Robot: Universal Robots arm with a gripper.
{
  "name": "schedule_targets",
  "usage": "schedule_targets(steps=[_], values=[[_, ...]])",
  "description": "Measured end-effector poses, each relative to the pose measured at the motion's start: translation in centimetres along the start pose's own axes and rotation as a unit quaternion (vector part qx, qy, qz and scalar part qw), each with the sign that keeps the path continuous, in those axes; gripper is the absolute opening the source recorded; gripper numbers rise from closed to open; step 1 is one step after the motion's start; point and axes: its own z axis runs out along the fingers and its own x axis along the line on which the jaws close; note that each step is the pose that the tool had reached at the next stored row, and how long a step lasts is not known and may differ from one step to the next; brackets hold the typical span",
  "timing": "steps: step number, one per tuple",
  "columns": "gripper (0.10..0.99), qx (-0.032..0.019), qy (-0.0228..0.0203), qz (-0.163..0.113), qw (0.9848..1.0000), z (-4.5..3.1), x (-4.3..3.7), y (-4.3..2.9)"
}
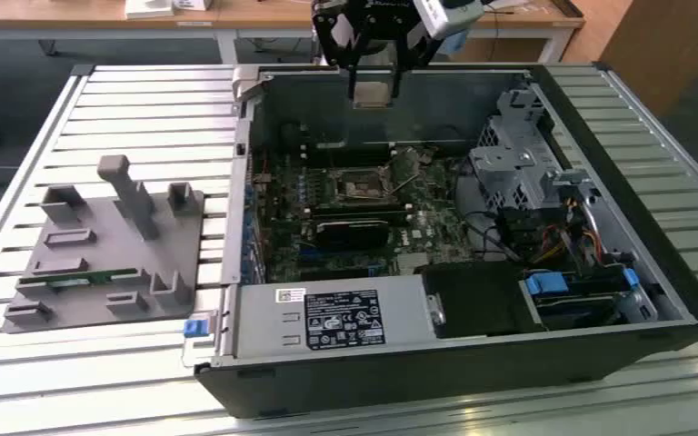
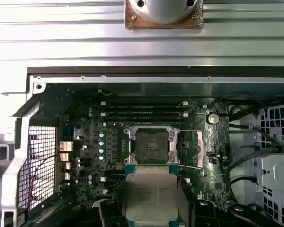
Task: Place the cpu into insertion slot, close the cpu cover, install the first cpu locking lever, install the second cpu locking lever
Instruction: 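Place the cpu into insertion slot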
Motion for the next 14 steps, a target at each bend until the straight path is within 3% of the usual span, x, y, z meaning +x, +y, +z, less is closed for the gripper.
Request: schedule_targets(steps=[7, 14], values=[[0.525, 0.0001, -0.0003, 0.003, 1.0, 0.0, 0.0, 0.0], [0.525, -0.0001, -0.0028, 0.031, 0.9995, 0.03, 0.0, 0.0]])
